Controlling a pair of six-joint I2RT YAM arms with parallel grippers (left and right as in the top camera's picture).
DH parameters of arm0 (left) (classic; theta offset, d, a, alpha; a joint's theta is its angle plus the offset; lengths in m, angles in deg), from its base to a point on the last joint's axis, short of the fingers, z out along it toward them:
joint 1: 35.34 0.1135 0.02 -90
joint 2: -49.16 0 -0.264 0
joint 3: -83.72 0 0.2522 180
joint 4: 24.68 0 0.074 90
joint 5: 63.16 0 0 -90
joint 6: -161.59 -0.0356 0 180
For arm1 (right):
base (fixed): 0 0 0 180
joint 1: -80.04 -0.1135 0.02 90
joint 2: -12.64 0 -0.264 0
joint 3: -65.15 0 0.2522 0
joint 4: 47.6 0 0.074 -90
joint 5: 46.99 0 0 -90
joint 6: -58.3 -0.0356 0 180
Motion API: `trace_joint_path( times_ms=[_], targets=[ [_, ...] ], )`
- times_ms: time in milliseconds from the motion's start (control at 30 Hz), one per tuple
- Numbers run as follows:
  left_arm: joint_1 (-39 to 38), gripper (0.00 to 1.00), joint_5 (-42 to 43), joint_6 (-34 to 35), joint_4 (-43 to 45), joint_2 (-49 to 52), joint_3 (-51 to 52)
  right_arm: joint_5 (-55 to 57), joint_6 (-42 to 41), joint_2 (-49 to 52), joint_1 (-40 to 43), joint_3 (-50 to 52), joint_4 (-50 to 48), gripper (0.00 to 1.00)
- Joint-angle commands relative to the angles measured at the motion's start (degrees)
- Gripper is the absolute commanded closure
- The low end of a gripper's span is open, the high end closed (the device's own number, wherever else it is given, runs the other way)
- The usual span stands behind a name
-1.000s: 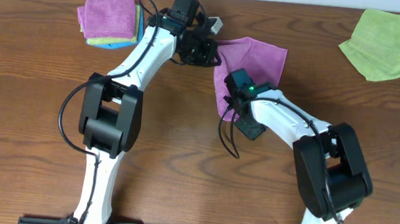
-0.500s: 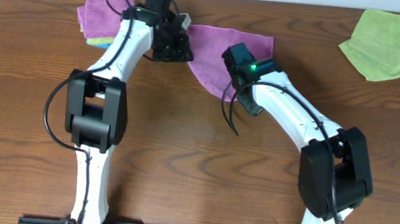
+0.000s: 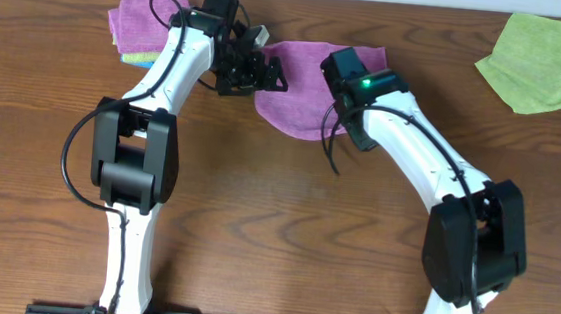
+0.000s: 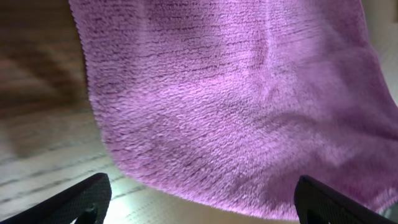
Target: Fold the cloth
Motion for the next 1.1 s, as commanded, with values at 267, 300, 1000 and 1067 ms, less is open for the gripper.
trace_joint_path(
  times_ms=[267,300,1000,1067],
  targets=[
    [-1.38,0.05,10.4,-13.42,-5.95,-1.51,-0.85,3.45,-8.81,0.26,3.43,-4.24,-1.38,0.99],
    [-1.77,0.05,10.4,-14.67,-6.69,-1.62,-0.85,3.43,-8.83,0.26,3.54,-4.76,-1.86,0.99],
    [-8.04,0.05,11.91,-22.88,-7.89,-6.49,-0.85,3.19,-12.26,0.26,5.84,-14.69,-7.21,0.99],
    [-8.9,0.05,11.87,-23.47,-8.35,-6.49,-0.85,1.73,-12.87,0.26,5.88,-16.65,-8.0,0.99]
  ],
)
